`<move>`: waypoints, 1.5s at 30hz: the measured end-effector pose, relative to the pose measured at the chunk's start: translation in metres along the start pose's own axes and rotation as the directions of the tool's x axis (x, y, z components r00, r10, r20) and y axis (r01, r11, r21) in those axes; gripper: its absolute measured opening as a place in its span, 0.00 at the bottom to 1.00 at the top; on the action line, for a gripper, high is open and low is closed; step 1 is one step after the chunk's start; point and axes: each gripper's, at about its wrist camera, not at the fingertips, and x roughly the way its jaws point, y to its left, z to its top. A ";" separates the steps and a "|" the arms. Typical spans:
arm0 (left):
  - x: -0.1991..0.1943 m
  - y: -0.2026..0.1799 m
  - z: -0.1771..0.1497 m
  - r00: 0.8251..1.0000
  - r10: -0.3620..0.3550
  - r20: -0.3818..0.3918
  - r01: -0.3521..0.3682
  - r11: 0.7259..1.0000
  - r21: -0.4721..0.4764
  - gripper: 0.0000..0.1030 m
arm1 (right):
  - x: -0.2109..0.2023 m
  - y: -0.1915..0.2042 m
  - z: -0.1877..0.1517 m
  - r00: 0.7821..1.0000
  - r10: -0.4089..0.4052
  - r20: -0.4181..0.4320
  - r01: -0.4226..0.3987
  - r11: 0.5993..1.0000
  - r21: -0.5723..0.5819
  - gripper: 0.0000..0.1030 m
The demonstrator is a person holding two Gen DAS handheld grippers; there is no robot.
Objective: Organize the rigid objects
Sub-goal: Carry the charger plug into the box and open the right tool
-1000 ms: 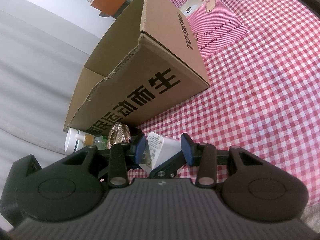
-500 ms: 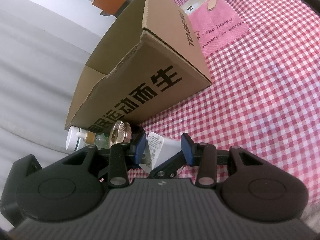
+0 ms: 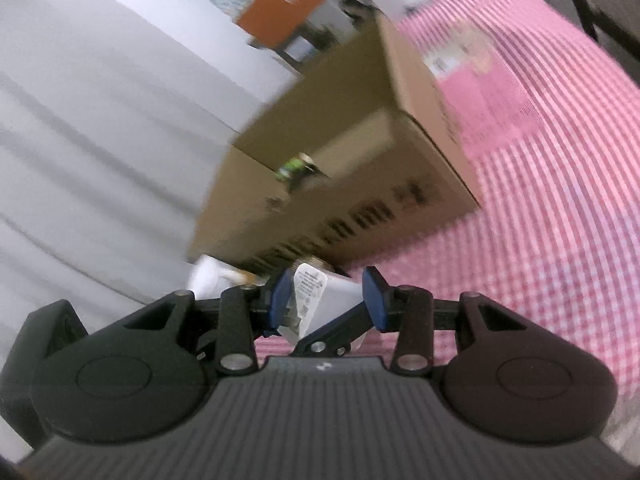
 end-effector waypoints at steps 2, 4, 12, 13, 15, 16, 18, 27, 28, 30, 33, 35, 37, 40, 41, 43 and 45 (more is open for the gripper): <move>-0.014 0.006 0.011 0.999 0.016 0.036 -0.016 1.000 0.002 0.27 | -0.005 0.020 0.010 0.999 0.021 0.024 -0.019 0.999 -0.051 0.39; -0.024 0.014 0.025 0.998 0.025 0.060 -0.025 1.000 -0.004 0.27 | -0.007 0.038 0.023 0.999 0.033 0.037 -0.029 0.994 -0.104 0.39; -0.013 0.066 0.086 1.000 0.012 0.015 -0.010 0.997 -0.082 0.27 | 0.027 0.079 0.102 0.999 0.054 -0.004 -0.054 0.981 -0.186 0.39; -0.007 0.075 0.091 1.000 0.009 -0.006 -0.010 0.996 -0.093 0.27 | 0.035 0.082 0.112 0.999 0.050 -0.019 -0.053 0.982 -0.182 0.39; 0.011 0.089 0.102 0.998 0.002 -0.059 -0.008 0.994 -0.106 0.27 | 0.058 0.083 0.135 0.997 0.038 -0.063 -0.048 0.985 -0.164 0.39; 0.022 0.098 0.107 0.996 -0.001 -0.086 -0.010 0.992 -0.124 0.27 | 0.072 0.082 0.146 0.996 0.029 -0.089 -0.042 0.988 -0.148 0.39; 0.039 0.112 0.113 0.992 -0.001 -0.127 -0.018 0.989 -0.145 0.27 | 0.100 0.079 0.164 0.991 0.015 -0.136 -0.032 0.992 -0.122 0.39; 0.130 0.171 0.121 0.941 -0.049 -0.334 -0.051 0.958 -0.282 0.27 | 0.210 0.040 0.209 0.951 -0.054 -0.304 0.050 0.999 -0.020 0.38; 0.137 0.176 0.122 0.936 -0.051 -0.347 -0.056 0.955 -0.290 0.27 | 0.218 0.037 0.211 0.948 -0.059 -0.313 0.057 0.998 -0.015 0.38; 0.148 0.185 0.123 0.929 -0.053 -0.367 -0.069 0.948 -0.311 0.27 | 0.232 0.032 0.216 0.943 -0.066 -0.326 0.065 0.998 -0.016 0.38; 0.161 0.193 0.122 0.919 -0.062 -0.390 -0.079 0.939 -0.336 0.27 | 0.248 0.026 0.220 0.935 -0.077 -0.345 0.076 0.997 -0.015 0.38; 0.171 0.198 0.122 0.914 -0.065 -0.401 -0.083 0.936 -0.341 0.27 | 0.256 0.024 0.220 0.931 -0.087 -0.356 0.085 0.996 -0.020 0.38; 0.176 0.197 0.123 0.909 -0.062 -0.412 -0.090 0.937 -0.337 0.27 | 0.263 0.021 0.220 0.926 -0.093 -0.366 0.089 0.996 -0.027 0.38; 0.182 0.199 0.120 0.905 -0.066 -0.419 -0.092 0.933 -0.347 0.27 | 0.275 0.015 0.219 0.919 -0.100 -0.382 0.095 0.995 -0.031 0.39; 0.184 0.200 0.119 0.905 -0.066 -0.421 -0.094 0.933 -0.348 0.27 | 0.278 0.015 0.219 0.916 -0.106 -0.387 0.099 0.994 -0.038 0.39; 0.190 0.203 0.118 0.904 -0.062 -0.424 -0.099 0.932 -0.348 0.27 | 0.284 0.013 0.217 0.912 -0.117 -0.392 0.104 0.993 -0.052 0.39; 0.194 0.205 0.117 0.904 -0.076 -0.421 -0.087 0.931 -0.355 0.30 | 0.290 0.014 0.216 0.911 -0.119 -0.394 0.101 0.993 -0.065 0.39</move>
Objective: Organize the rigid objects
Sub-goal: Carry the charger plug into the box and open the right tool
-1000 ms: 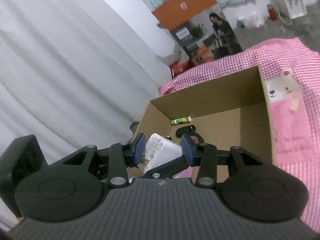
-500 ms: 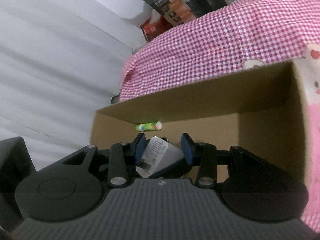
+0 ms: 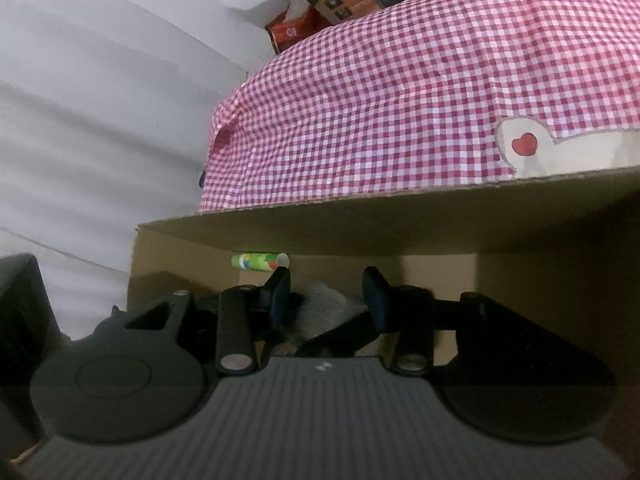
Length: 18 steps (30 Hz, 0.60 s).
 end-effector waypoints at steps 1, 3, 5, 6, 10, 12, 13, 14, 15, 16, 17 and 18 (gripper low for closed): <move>0.002 0.000 0.001 1.000 0.000 -0.001 0.000 1.000 0.003 0.30 | 0.002 0.001 0.001 1.000 -0.001 0.001 0.001 1.000 -0.005 0.39; 0.003 0.000 0.002 1.000 0.001 -0.003 -0.001 1.000 0.014 0.30 | 0.004 0.002 0.002 1.000 -0.001 0.004 0.001 1.000 -0.014 0.39; 0.001 -0.001 0.002 1.000 0.004 0.002 -0.004 1.000 0.020 0.30 | 0.003 0.005 0.003 1.000 -0.007 0.011 0.007 1.000 -0.028 0.39; -0.002 -0.002 0.001 1.000 0.007 0.008 -0.007 1.000 0.028 0.32 | 0.004 0.007 0.004 1.000 -0.007 0.016 0.008 0.999 -0.039 0.39; -0.018 -0.007 -0.001 0.999 0.018 0.040 -0.020 0.998 0.060 0.64 | -0.012 0.016 0.001 0.998 0.006 0.056 -0.002 0.997 -0.071 0.45; -0.030 -0.011 -0.004 0.998 0.028 0.057 -0.033 0.996 0.087 0.67 | -0.027 0.022 -0.002 0.995 0.015 0.103 -0.005 0.995 -0.095 0.51; -0.036 -0.012 -0.006 0.998 0.031 0.061 -0.037 0.995 0.096 0.70 | -0.035 0.024 -0.005 0.992 0.021 0.127 -0.008 0.995 -0.102 0.51; -0.043 -0.014 -0.009 0.997 0.029 0.070 -0.036 0.994 0.103 0.72 | -0.047 0.027 -0.010 0.988 0.029 0.154 -0.012 0.994 -0.110 0.53; -0.051 -0.015 -0.012 0.996 0.022 0.081 -0.030 0.994 0.108 0.75 | -0.059 0.029 -0.016 0.983 0.042 0.180 -0.021 0.993 -0.120 0.54; -0.058 -0.016 -0.015 0.996 0.015 0.092 -0.025 0.993 0.112 0.78 | -0.070 0.032 -0.023 0.976 0.057 0.209 -0.030 0.991 -0.130 0.55; -0.066 -0.016 -0.018 0.995 0.012 0.103 -0.024 0.993 0.117 0.79 | -0.083 0.036 -0.032 0.968 0.068 0.242 -0.034 0.989 -0.142 0.58; -0.074 -0.018 -0.022 0.993 0.014 0.114 -0.028 0.992 0.123 0.81 | -0.095 0.039 -0.040 0.959 0.079 0.272 -0.037 0.987 -0.158 0.62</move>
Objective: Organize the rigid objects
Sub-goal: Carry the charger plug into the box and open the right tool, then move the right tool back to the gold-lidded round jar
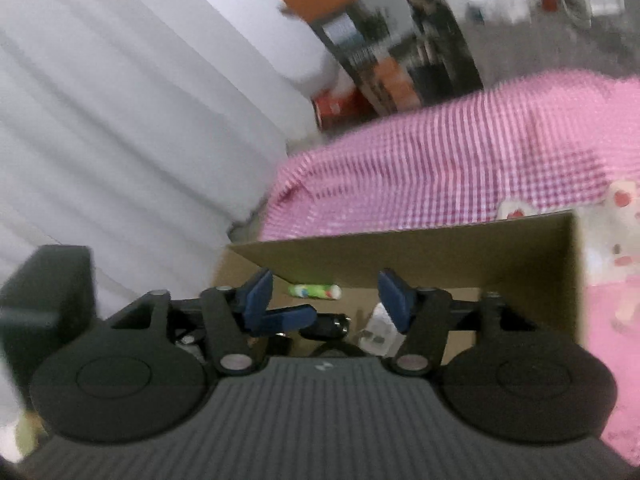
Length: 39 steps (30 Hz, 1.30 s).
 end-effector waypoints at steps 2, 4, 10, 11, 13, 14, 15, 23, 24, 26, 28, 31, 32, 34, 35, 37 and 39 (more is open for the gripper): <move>-0.020 -0.003 -0.007 0.999 0.027 0.026 -0.028 1.000 0.012 0.81 | -0.031 0.012 -0.012 0.997 0.015 0.079 -0.012 0.999 -0.040 0.68; -0.041 -0.006 -0.013 0.998 0.048 0.052 -0.049 0.999 0.020 0.82 | -0.063 0.025 -0.026 0.988 0.025 0.150 -0.012 0.997 -0.083 0.76; -0.117 -0.023 -0.044 0.976 0.093 0.198 -0.101 0.994 0.030 0.92 | -0.152 0.045 -0.074 0.947 0.058 0.315 -0.009 0.988 -0.153 0.92; -0.128 -0.029 -0.052 0.965 0.127 0.229 -0.138 0.990 0.031 0.93 | -0.165 0.049 -0.084 0.938 0.060 0.343 0.001 0.985 -0.174 0.94; -0.144 -0.037 -0.067 0.947 0.159 0.278 -0.175 0.984 0.036 0.94 | -0.187 0.056 -0.101 0.924 0.054 0.378 0.029 0.977 -0.211 0.99; -0.150 -0.041 -0.075 0.942 0.165 0.293 -0.182 0.983 0.035 0.94 | -0.195 0.057 -0.110 0.920 0.053 0.387 0.039 0.973 -0.226 0.99; -0.154 -0.044 -0.082 0.938 0.165 0.306 -0.183 0.983 0.029 0.94 | -0.203 0.060 -0.119 0.919 0.050 0.391 0.052 0.968 -0.245 0.99; -0.154 -0.056 -0.134 0.953 0.078 0.292 -0.100 0.993 0.061 0.94 | -0.232 0.083 -0.161 0.927 -0.074 0.368 0.222 0.899 -0.378 0.99; -0.152 -0.056 -0.140 0.959 0.062 0.278 -0.081 0.995 0.059 0.94 | -0.232 0.090 -0.166 0.926 -0.094 0.366 0.250 0.878 -0.408 0.99; -0.148 -0.053 -0.153 0.966 0.029 0.258 -0.040 0.999 0.036 0.94 | -0.233 0.098 -0.174 0.918 -0.140 0.372 0.312 0.835 -0.454 0.99; -0.146 -0.052 -0.168 0.964 -0.009 0.264 0.003 1.000 0.023 0.94 | -0.233 0.104 -0.184 0.903 -0.193 0.384 0.375 0.790 -0.484 0.99; -0.142 -0.054 -0.192 0.957 -0.050 0.286 0.049 0.999 0.009 1.00 | -0.227 0.106 -0.200 0.889 -0.250 0.385 0.430 0.745 -0.510 0.99; -0.140 -0.055 -0.199 0.954 -0.053 0.296 0.054 0.999 0.004 1.00 | -0.224 0.105 -0.204 0.889 -0.259 0.377 0.433 0.740 -0.514 0.99; -0.137 -0.060 -0.213 0.950 -0.059 0.307 0.060 0.998 0.008 1.00 | -0.216 0.099 -0.209 0.897 -0.278 0.344 0.427 0.747 -0.510 0.99; -0.136 -0.063 -0.220 0.948 -0.064 0.312 0.062 0.998 0.016 1.00 | -0.215 0.095 -0.212 0.902 -0.279 0.328 0.416 0.760 -0.498 0.99; -0.134 -0.068 -0.233 0.941 -0.078 0.330 0.071 0.997 0.032 1.00 | -0.211 0.084 -0.218 0.916 -0.250 0.315 0.379 0.799 -0.467 0.99; -0.130 -0.072 -0.243 0.935 -0.093 0.341 0.081 0.996 0.049 1.00 | -0.208 0.073 -0.226 0.931 -0.201 0.306 0.323 0.844 -0.428 0.99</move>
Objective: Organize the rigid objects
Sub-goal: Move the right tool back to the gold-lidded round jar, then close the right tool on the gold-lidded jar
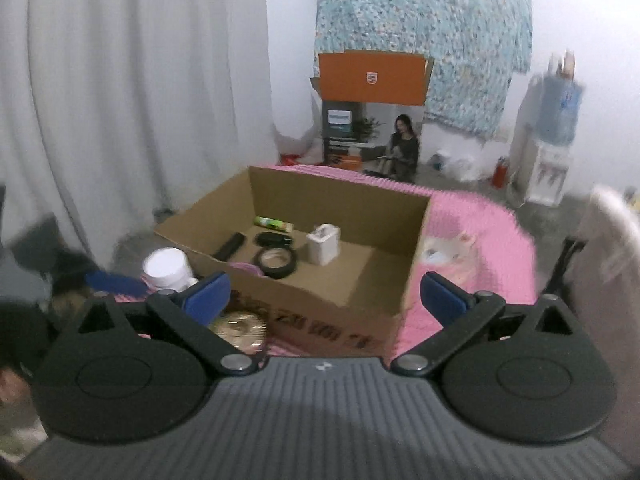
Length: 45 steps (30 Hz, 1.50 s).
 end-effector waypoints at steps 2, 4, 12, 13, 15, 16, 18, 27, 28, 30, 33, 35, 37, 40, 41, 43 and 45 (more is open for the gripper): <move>0.004 -0.004 -0.011 1.000 0.003 0.000 -0.003 1.000 0.020 1.00 | 0.005 -0.001 -0.015 0.999 0.048 0.001 -0.048 0.998 0.044 0.99; 0.012 -0.008 -0.020 1.000 0.009 -0.007 -0.008 0.999 0.037 1.00 | 0.012 0.001 -0.029 0.997 0.076 -0.013 -0.074 0.994 0.086 0.99; 0.053 -0.020 -0.041 0.994 0.105 -0.013 -0.101 0.982 0.160 0.96 | 0.063 0.000 -0.062 0.981 0.177 -0.081 -0.154 0.961 0.232 0.98; 0.058 -0.021 -0.042 0.993 0.117 -0.013 -0.113 0.979 0.171 0.95 | 0.071 0.000 -0.063 0.979 0.185 -0.088 -0.159 0.958 0.239 0.97; 0.068 -0.020 -0.043 0.991 0.135 -0.014 -0.130 0.975 0.181 0.95 | 0.087 0.000 -0.065 0.974 0.204 -0.098 -0.174 0.951 0.257 0.91; 0.072 -0.019 -0.044 0.990 0.138 -0.016 -0.133 0.974 0.183 0.95 | 0.094 0.000 -0.066 0.972 0.212 -0.105 -0.178 0.948 0.265 0.89; 0.080 -0.016 -0.044 0.990 0.139 -0.019 -0.133 0.975 0.179 0.94 | 0.107 0.000 -0.067 0.968 0.223 -0.116 -0.185 0.943 0.276 0.76; 0.093 -0.002 -0.046 0.994 0.110 -0.022 -0.106 0.984 0.143 0.89 | 0.154 0.002 -0.069 0.934 0.320 -0.159 -0.253 0.906 0.339 0.45; 0.094 0.000 -0.046 0.994 0.105 -0.023 -0.101 0.986 0.135 0.89 | 0.157 0.003 -0.069 0.932 0.326 -0.161 -0.257 0.904 0.341 0.45; 0.095 0.003 -0.045 0.995 0.098 -0.020 -0.095 0.988 0.123 0.89 | 0.163 0.006 -0.068 0.928 0.337 -0.161 -0.267 0.901 0.342 0.45; 0.096 0.004 -0.044 0.996 0.087 -0.013 -0.084 0.989 0.119 0.89 | 0.168 0.007 -0.068 0.926 0.337 -0.167 -0.265 0.900 0.346 0.45; 0.097 0.004 -0.044 0.997 0.081 -0.013 -0.079 0.990 0.119 0.89 | 0.172 0.007 -0.069 0.926 0.335 -0.173 -0.261 0.901 0.348 0.45; 0.098 0.002 -0.043 0.997 0.072 -0.016 -0.069 0.991 0.118 0.89 | 0.171 0.006 -0.069 0.927 0.331 -0.178 -0.256 0.904 0.344 0.45; 0.096 -0.001 -0.042 0.999 0.050 -0.015 -0.047 0.991 0.129 0.89 | 0.167 0.006 -0.070 0.929 0.318 -0.192 -0.244 0.913 0.328 0.45; 0.097 -0.003 -0.042 0.999 0.041 -0.020 -0.038 0.990 0.133 0.89 | 0.166 0.005 -0.071 0.930 0.312 -0.196 -0.238 0.915 0.326 0.45; 0.099 -0.007 -0.041 0.999 0.024 -0.025 -0.020 0.990 0.142 0.89 | 0.162 0.002 -0.073 0.933 0.297 -0.202 -0.222 0.919 0.326 0.46; 0.102 -0.014 -0.041 0.999 0.008 -0.031 -0.003 0.987 0.159 0.89 | 0.157 -0.002 -0.076 0.938 0.275 -0.211 -0.197 0.924 0.327 0.46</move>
